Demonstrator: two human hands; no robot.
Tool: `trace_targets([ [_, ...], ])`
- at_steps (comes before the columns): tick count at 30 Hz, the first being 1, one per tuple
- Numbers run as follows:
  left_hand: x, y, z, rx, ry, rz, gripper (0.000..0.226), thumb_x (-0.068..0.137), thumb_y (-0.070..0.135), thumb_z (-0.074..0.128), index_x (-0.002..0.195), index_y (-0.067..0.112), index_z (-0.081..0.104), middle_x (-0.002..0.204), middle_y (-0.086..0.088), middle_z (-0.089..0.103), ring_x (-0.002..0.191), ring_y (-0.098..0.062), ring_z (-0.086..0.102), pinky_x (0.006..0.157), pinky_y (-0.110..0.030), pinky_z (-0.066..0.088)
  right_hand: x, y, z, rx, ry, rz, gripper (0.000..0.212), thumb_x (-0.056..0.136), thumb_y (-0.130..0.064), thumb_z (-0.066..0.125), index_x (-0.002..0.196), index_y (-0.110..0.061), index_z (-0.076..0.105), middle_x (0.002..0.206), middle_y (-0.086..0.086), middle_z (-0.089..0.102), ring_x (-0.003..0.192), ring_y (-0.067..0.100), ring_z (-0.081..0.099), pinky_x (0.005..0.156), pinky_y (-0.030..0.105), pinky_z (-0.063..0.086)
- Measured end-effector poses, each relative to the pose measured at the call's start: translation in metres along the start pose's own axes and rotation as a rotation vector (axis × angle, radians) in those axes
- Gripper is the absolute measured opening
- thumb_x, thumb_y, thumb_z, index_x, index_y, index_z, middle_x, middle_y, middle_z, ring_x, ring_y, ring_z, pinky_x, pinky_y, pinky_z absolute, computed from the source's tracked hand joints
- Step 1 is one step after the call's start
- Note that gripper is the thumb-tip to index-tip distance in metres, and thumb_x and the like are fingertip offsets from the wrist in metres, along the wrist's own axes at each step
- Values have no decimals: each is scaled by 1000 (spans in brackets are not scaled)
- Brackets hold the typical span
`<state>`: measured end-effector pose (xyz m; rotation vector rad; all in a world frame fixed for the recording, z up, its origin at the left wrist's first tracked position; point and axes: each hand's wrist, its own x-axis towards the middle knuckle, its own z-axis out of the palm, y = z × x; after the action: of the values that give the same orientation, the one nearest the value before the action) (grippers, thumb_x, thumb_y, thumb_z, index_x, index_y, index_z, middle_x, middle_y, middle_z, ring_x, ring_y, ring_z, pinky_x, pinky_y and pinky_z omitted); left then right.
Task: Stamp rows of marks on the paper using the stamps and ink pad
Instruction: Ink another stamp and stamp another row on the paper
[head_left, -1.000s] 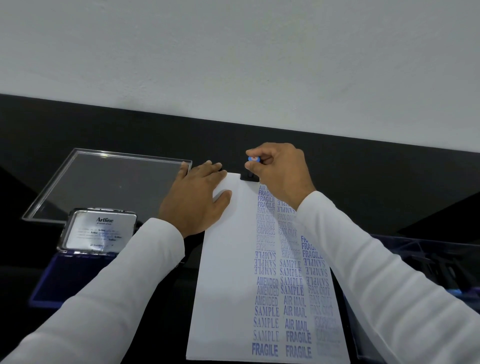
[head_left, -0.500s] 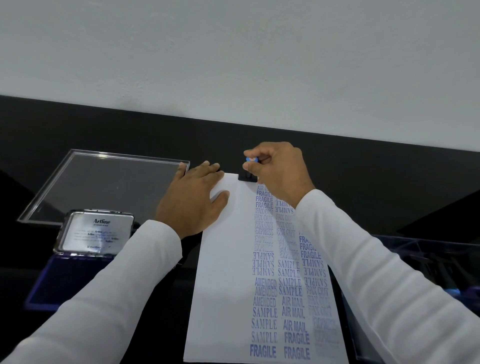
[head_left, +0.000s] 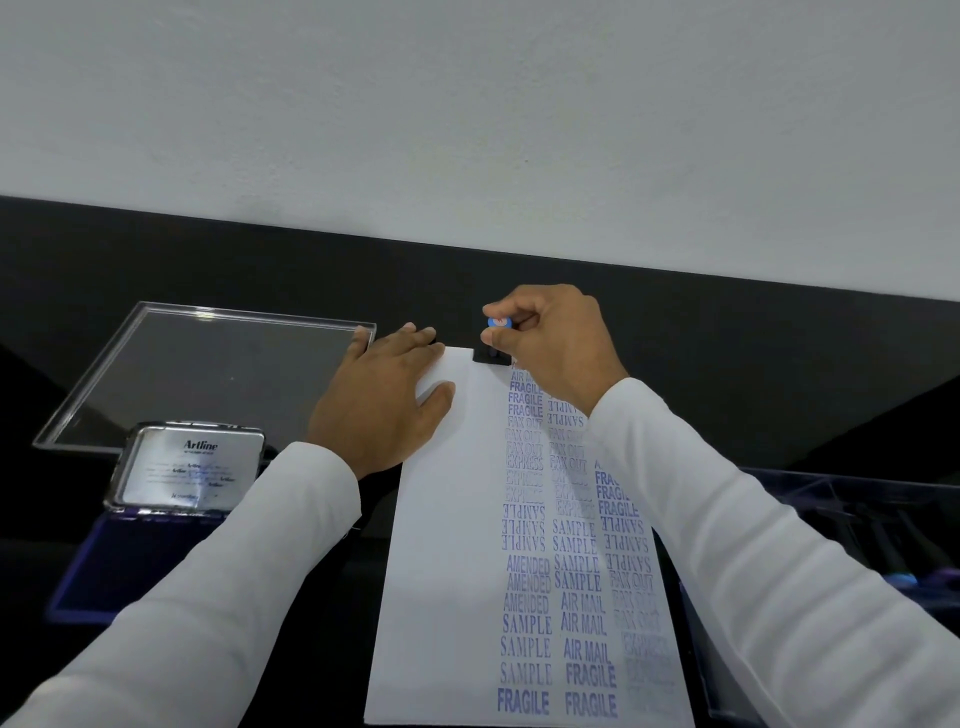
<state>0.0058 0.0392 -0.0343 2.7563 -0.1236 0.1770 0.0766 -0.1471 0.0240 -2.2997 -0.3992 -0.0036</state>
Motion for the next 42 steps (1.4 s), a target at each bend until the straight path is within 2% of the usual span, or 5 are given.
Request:
trace_targets([
  [3, 0, -1, 0, 2, 1, -2, 67, 93, 57, 36, 148, 21, 48, 158, 3, 41, 149, -17, 31, 125, -51, 10, 0, 0, 1, 5, 4, -3, 24, 85, -23, 77, 108, -19, 76, 103, -6, 74, 88, 8, 68, 91, 27, 56],
  [13, 1, 0, 1, 8, 7, -9, 57, 100, 49, 49, 150, 23, 45, 159, 4, 38, 150, -15, 28, 126, -49, 7, -2, -1, -2, -9, -13, 3, 21, 83, -25, 79, 103, -22, 76, 96, -8, 73, 83, 7, 69, 88, 28, 58],
  [22, 1, -1, 2, 13, 6, -13, 57, 100, 49, 48, 150, 23, 45, 159, 5, 37, 150, -14, 26, 126, -48, 7, -1, -3, 1, 15, 0, 35, 27, 86, -24, 76, 113, -19, 75, 108, -3, 73, 93, 12, 68, 96, 34, 55],
  [33, 2, -1, 2, 22, -10, -17, 58, 100, 51, 47, 151, 24, 43, 160, 6, 35, 151, -14, 25, 126, -47, 4, -1, -5, -1, -24, -19, 26, 24, 84, -24, 78, 108, -20, 76, 104, -5, 73, 89, 10, 67, 93, 29, 55],
  [42, 1, -1, 2, 21, -2, -14, 57, 100, 51, 47, 150, 23, 44, 160, 5, 36, 151, -15, 26, 126, -49, 5, 0, -7, 1, -1, -4, 49, 28, 86, -24, 75, 114, -18, 75, 114, -2, 72, 96, 13, 67, 98, 31, 53],
])
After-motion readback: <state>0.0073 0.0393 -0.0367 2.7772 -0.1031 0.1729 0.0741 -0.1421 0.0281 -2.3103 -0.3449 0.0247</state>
